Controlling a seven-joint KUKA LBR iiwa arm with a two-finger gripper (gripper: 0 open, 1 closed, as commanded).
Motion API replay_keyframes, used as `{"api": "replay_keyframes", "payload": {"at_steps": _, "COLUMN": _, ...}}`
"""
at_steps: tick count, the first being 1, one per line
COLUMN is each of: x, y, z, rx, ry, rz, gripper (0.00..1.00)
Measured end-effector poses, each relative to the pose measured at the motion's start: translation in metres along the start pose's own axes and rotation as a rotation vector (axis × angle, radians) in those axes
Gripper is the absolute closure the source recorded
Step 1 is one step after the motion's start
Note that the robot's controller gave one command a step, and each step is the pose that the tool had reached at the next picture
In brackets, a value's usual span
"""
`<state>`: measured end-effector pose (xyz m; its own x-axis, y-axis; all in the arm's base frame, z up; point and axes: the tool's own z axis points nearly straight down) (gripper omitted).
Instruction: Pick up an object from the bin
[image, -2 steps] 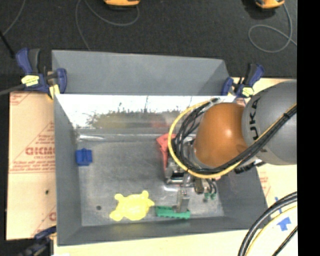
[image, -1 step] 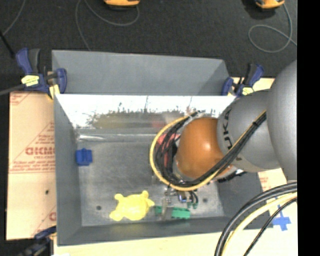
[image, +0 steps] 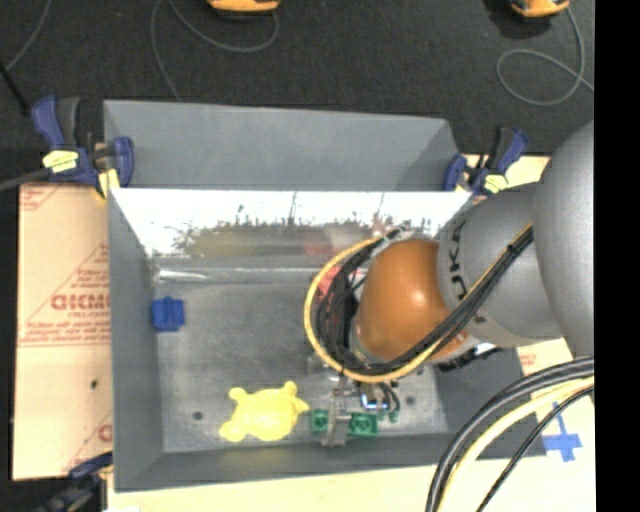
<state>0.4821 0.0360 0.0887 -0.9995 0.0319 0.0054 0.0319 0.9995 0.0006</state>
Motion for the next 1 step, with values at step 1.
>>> {"api": "replay_keyframes", "payload": {"at_steps": 1, "x": 0.0007, "y": 0.0322, "z": -0.0427, "rx": 0.002, "ry": -0.009, "rz": -0.176, "gripper": 0.00}}
